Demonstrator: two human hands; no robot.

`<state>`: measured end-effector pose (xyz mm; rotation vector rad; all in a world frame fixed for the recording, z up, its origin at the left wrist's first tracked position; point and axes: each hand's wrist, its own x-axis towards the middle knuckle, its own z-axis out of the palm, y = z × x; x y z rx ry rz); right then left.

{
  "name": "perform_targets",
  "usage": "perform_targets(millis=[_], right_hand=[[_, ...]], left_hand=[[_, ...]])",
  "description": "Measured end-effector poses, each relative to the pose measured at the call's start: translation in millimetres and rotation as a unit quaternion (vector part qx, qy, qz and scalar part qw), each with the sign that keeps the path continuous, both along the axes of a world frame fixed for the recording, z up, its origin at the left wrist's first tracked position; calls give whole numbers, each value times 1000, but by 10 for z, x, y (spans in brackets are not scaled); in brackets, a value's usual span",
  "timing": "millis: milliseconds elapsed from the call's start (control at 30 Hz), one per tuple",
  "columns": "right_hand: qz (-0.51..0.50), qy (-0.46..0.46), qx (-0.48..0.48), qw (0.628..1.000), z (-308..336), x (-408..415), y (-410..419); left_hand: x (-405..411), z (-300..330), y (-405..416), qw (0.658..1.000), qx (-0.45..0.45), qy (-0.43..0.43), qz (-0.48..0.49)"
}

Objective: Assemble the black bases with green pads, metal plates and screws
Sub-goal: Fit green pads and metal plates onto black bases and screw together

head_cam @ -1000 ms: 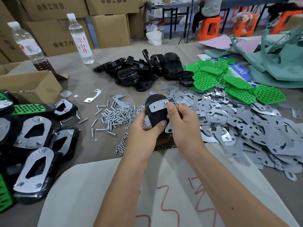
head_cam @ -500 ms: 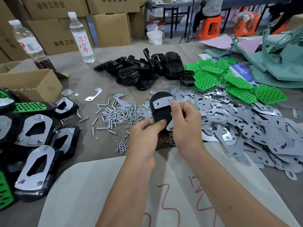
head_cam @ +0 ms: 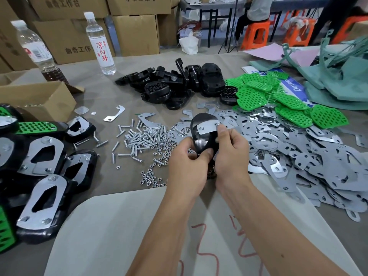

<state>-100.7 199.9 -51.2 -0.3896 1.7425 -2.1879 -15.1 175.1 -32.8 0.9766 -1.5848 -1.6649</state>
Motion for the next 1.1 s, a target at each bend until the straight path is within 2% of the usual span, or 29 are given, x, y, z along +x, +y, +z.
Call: perform_targets(millis=[100,200,367,500,600,700,767,833,967,1100], right_hand=[[4,-7,-9,1000,-13,0,-12],[38,25,11,999,-19,-39,-8],[220,23,22,975,32,-124,52],[185,41,44,981,38,-157,93],[138,-31,34,989,71,-202,115],[241,-60,-8,969,139,-246,140],[287,-42,-31,956,155,-242,160],[278,-7,-25,960,141,-229,166],[264,63,-6,962,111,-168,139],[287,117,31,950,89,-120,144]], left_hand=[[5,2,-11,1000,-9,-5,-12],[27,5,-22,1000,-2,1,6],[161,-10,-234,997,15,17,74],[218,-30,-319,998,20,21,55],[229,-18,-329,999,12,25,39],[235,18,-331,999,7,30,15],[234,29,-317,999,-6,27,19],[225,38,-309,998,-11,34,43],[199,75,-307,988,77,105,78],[230,46,-341,983,110,113,91]])
